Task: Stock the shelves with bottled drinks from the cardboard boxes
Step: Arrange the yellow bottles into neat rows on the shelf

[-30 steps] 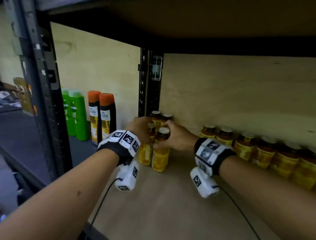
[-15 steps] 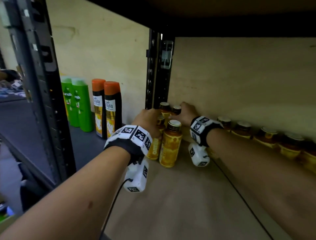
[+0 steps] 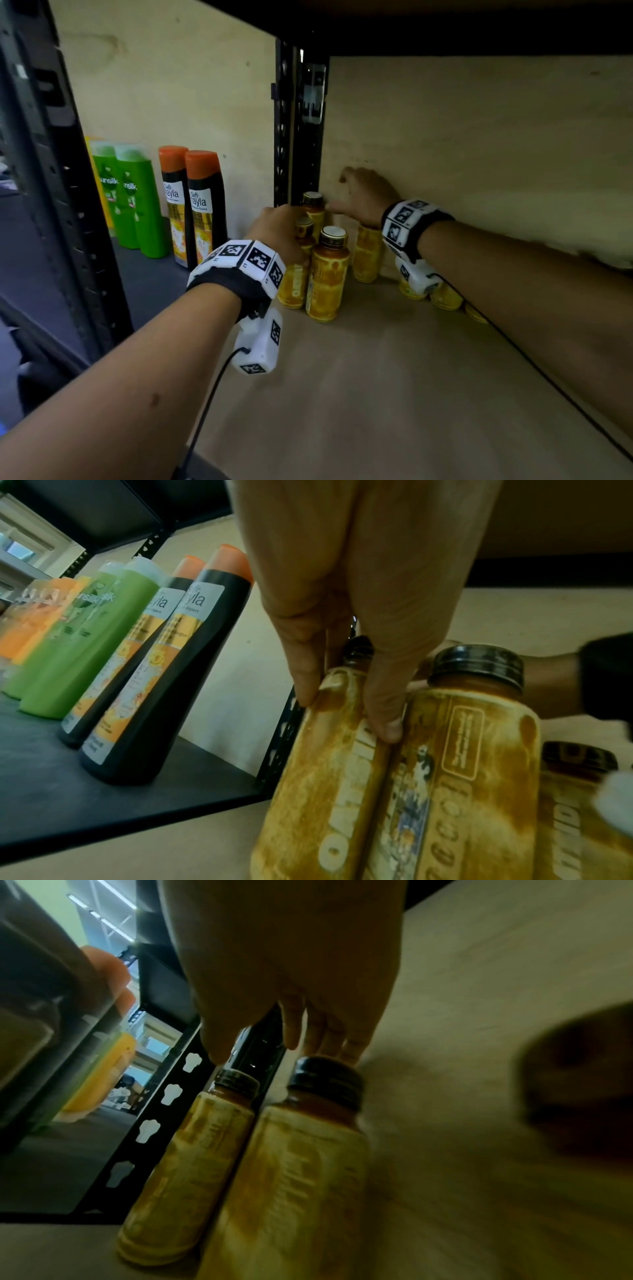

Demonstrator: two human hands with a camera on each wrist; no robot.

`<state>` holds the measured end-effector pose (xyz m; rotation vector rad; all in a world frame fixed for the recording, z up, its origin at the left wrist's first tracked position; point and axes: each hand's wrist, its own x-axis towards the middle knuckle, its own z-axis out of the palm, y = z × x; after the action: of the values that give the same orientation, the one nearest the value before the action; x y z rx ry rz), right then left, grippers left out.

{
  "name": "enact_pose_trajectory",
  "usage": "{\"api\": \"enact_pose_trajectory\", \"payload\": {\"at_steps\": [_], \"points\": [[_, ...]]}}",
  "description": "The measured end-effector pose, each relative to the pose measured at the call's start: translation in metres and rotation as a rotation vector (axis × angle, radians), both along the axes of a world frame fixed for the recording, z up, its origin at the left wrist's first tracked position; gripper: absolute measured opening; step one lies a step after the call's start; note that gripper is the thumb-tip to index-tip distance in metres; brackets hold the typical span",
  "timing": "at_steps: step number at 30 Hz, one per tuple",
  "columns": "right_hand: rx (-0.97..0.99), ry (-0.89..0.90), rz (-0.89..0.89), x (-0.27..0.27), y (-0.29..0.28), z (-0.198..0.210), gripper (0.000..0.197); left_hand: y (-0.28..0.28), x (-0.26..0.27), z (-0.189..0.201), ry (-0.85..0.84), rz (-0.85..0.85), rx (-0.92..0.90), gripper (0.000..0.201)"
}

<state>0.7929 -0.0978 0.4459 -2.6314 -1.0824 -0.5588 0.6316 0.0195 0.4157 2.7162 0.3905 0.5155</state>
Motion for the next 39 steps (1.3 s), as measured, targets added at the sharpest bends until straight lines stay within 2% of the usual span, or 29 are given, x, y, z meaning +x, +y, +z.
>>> {"api": "enact_pose_trajectory", "payload": {"at_steps": [4,7,10,16,20,23,25,28,32,35,38,39], "points": [[-0.095,0.107,0.097,0.008,0.049,-0.008,0.08,0.002,0.004,-0.002,-0.003,0.012,0.025,0.067],[-0.162,0.073,0.083,0.017,0.064,-0.017,0.061,0.002,0.006,-0.004,-0.019,0.011,0.033,0.061],[-0.204,0.054,0.057,0.022,0.061,-0.01,0.064,0.002,0.005,-0.004,-0.028,0.012,0.017,0.06],[-0.3,0.016,0.063,0.016,0.046,-0.006,0.077,0.001,0.001,-0.003,-0.018,0.01,0.008,0.066],[-0.273,-0.089,-0.042,0.003,0.01,0.02,0.076,0.0,0.0,-0.003,-0.012,0.017,-0.009,0.069],[-0.45,-0.072,-0.18,-0.001,-0.024,0.026,0.075,-0.001,-0.001,-0.003,-0.005,0.019,-0.013,0.068],[-0.533,0.015,-0.177,-0.001,-0.034,0.014,0.071,-0.003,-0.001,-0.001,-0.001,0.023,-0.012,0.068],[-0.457,0.059,-0.138,-0.001,-0.037,-0.005,0.068,-0.005,-0.001,0.0,0.002,0.036,-0.006,0.065],[-0.344,0.061,-0.175,-0.007,-0.039,-0.008,0.065,-0.007,-0.001,0.002,0.019,0.042,-0.002,0.065],[-0.329,0.057,-0.218,-0.022,-0.038,-0.009,0.071,-0.009,-0.004,0.003,0.033,0.047,-0.012,0.066],[-0.146,-0.025,-0.154,-0.048,-0.043,-0.003,0.068,-0.009,-0.005,0.004,0.057,0.046,-0.012,0.074],[-0.052,0.04,-0.076,-0.058,-0.046,0.0,0.067,-0.009,-0.005,0.004,0.062,0.043,-0.01,0.075]]}}
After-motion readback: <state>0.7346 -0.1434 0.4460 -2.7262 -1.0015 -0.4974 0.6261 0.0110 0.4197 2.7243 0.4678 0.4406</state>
